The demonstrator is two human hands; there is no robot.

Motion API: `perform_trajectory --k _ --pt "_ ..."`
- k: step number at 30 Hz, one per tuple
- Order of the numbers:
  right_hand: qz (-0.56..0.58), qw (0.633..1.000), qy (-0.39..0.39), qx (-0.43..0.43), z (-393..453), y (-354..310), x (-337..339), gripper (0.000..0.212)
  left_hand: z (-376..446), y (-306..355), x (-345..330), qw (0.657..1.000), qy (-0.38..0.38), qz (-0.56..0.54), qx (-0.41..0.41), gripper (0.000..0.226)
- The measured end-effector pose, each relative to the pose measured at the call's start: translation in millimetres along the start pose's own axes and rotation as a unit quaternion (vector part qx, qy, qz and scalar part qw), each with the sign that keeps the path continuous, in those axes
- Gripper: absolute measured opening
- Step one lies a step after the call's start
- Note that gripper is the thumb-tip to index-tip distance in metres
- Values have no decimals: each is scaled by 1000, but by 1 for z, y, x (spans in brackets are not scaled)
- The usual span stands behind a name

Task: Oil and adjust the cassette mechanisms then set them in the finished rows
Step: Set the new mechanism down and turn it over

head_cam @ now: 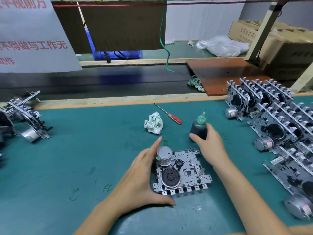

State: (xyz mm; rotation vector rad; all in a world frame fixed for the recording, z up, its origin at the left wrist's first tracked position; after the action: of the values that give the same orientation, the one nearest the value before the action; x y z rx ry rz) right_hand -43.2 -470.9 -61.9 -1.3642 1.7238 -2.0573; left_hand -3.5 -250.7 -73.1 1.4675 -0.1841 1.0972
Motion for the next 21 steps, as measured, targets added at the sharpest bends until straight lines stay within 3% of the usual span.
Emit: perform_trajectory --k 2,5,10,16,21 --pt "14 1000 7 6 -2 3 -4 31 0 -2 -2 1000 -4 -2 4 132" --pt "130 990 32 48 -11 -2 7 19 0 -1 -3 1000 -13 10 -5 129" --pt "288 949 67 105 -53 -20 29 22 1 3 -2 1000 -11 23 -12 124" --pt "417 896 14 151 -109 -25 13 44 1 6 1 999 -4 30 -28 118" --pt "506 850 73 127 -118 -21 -4 12 1 8 2 999 -3 24 -32 118"
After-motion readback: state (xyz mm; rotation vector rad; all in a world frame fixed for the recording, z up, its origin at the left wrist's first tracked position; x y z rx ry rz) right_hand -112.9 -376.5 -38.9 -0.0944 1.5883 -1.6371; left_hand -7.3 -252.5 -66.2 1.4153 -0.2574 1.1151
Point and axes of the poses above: each hand's wrist, its own z-axis towards the middle knuckle, its own x-axis out of the back of the hand, y = z × x, the point moved 3 cm from there along z, towards the middle knuckle, and after that the axes turned 5 degrees about -x, right-handed, at the moved point
